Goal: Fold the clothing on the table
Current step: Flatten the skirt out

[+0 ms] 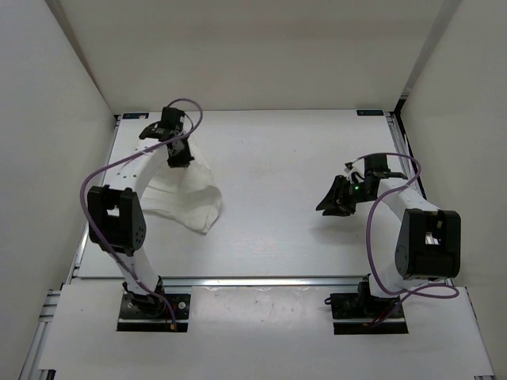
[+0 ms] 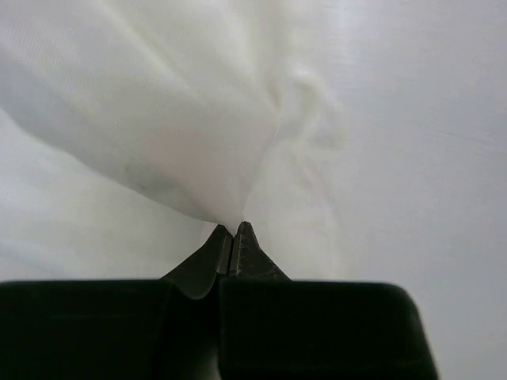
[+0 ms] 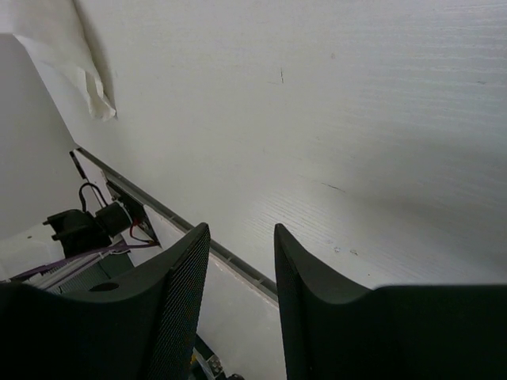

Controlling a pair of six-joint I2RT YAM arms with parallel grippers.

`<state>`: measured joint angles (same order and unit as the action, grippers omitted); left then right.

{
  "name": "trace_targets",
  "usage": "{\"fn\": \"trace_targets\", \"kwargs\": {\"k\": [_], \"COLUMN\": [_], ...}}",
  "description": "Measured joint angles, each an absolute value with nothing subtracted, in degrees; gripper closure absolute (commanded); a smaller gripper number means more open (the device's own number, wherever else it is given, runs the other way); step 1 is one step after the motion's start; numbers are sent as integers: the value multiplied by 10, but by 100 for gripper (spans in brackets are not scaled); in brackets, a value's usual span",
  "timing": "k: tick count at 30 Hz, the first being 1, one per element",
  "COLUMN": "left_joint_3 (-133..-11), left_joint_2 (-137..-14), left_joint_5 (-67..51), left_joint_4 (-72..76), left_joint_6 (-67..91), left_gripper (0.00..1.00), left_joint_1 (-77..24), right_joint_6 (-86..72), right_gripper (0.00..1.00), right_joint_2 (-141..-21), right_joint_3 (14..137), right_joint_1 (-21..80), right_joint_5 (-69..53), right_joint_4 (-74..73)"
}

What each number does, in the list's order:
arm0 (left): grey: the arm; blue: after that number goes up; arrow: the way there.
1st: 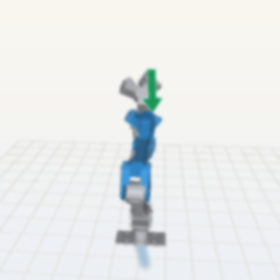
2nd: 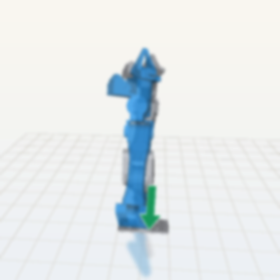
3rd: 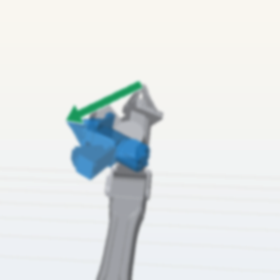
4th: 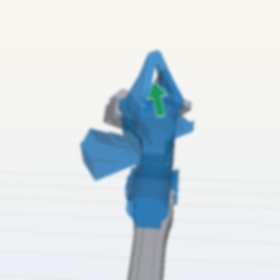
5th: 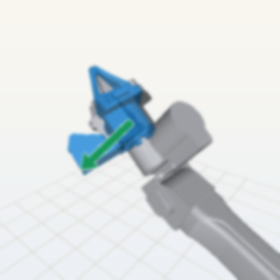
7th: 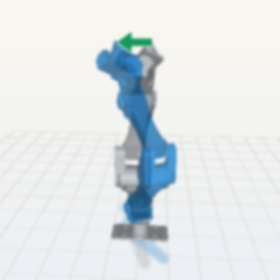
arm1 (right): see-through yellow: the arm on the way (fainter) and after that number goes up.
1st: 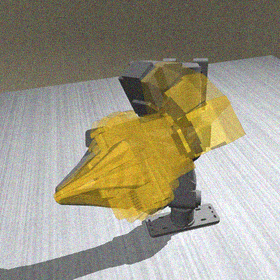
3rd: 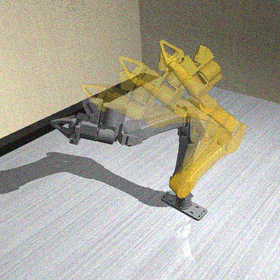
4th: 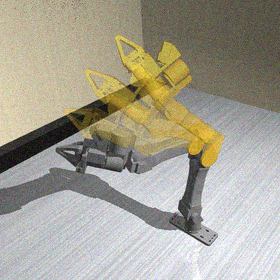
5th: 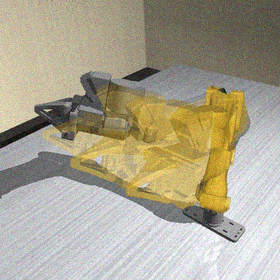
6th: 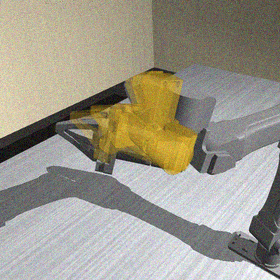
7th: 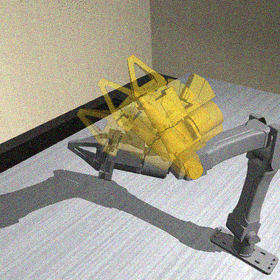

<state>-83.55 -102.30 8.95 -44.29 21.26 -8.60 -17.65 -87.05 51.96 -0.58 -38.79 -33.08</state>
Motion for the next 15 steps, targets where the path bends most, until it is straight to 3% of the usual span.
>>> {"fn": "trace_targets", "kwargs": {"k": [5,8,9,10,11,13,15], "left_joint_3": [-949,-1039,-1063,-1090,-1117,-1148,-1145], "left_joint_2": [-1008,-1060,-1079,-1103,-1129,-1171,-1187], "left_joint_5": [-19,-99,-120,-145,-169,-206,-226], "left_joint_4": [-475,-498,-499,-500,-494,-469,-446], "left_joint_6": [185,171,169,171,171,184,206], "left_gripper": [100,100,93,80,55,42,14], "left_joint_1": [-209,-312,-334,-358,-381,-416,-427], "right_joint_6": [-176,-176,-176,-175,-175,-175,-175], "right_gripper": [56,56,56,56,56,56,56], "right_joint_2": [-870,-870,-870,-870,-870,-869,-864], "right_joint_3": [520,520,520,520,520,520,519], "right_joint_1": [-7,-10,-11,-12,-14,-17,-18], "right_joint_5": [-387,-387,-387,-387,-385,-382,-381], "right_joint_4": [-331,-334,-335,-336,-338,-342,-344]}}
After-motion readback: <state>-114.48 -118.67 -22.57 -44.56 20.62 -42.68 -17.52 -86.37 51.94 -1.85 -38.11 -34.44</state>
